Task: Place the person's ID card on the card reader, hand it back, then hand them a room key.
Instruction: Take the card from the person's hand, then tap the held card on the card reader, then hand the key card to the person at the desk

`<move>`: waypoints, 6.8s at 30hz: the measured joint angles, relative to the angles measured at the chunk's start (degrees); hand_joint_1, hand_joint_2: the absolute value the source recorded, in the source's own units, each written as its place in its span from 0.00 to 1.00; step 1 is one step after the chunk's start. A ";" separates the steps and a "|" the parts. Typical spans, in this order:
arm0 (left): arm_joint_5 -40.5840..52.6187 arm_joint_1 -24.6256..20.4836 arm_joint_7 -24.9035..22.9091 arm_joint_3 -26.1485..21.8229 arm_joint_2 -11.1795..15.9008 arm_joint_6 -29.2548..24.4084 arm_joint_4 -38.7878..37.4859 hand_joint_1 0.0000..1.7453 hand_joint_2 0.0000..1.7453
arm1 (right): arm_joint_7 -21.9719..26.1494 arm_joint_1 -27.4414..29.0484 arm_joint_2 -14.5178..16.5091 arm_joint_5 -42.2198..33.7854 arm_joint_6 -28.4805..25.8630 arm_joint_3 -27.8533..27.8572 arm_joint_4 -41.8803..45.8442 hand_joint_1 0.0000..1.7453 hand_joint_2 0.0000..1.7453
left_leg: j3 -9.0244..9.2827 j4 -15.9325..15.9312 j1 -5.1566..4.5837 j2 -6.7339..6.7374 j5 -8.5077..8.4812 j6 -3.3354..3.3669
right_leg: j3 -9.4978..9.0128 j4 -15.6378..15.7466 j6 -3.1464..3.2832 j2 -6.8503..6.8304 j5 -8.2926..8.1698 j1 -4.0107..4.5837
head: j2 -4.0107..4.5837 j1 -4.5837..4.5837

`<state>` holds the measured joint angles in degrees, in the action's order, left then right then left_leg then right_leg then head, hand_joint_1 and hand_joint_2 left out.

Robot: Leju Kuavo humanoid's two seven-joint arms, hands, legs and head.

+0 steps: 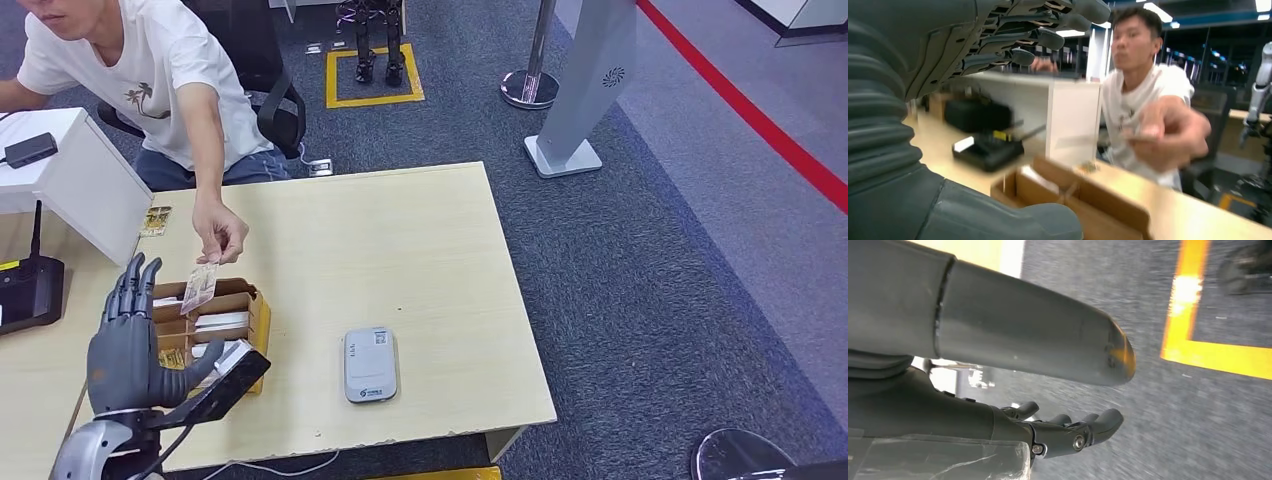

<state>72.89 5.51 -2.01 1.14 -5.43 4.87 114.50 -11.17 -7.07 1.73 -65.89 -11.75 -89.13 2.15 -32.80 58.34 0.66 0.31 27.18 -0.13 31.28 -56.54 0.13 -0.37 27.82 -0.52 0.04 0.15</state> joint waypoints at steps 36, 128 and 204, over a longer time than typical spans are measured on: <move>2.14 -11.73 -1.90 0.69 7.00 5.96 -5.89 1.00 1.00 | 0.24 -0.59 -0.57 0.48 -0.03 0.00 1.41 0.00 0.00 | -0.02 0.00 -0.02 0.02 0.01 0.00 | 0.04 0.02 -0.03 0.05 -0.02 -0.01 | 0.00 0.00; 5.50 -9.15 2.80 22.30 -6.54 -9.49 -36.54 1.00 1.00 | 1.44 -0.90 -1.25 8.63 -0.03 0.00 1.48 0.00 0.00 | -0.03 0.01 -0.04 0.01 0.05 0.04 | 0.04 0.05 -0.05 0.04 -0.02 -0.02 | 0.00 0.01; 16.97 -22.43 -5.54 -4.68 2.13 -2.32 -20.29 1.00 1.00 | 0.51 -0.85 -1.29 4.57 -0.25 0.00 1.53 0.00 0.00 | -0.02 0.01 -0.02 0.01 0.00 0.00 | 0.03 -0.01 -0.04 0.05 -0.02 0.00 | 0.00 0.01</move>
<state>89.85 -16.92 -7.55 -3.55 -3.30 2.55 94.21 -10.66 -7.92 0.44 -61.31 -12.00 -89.13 3.68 -32.82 58.35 0.64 0.33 27.18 -0.13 31.31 -56.55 0.09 -0.32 27.79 -0.52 0.04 0.16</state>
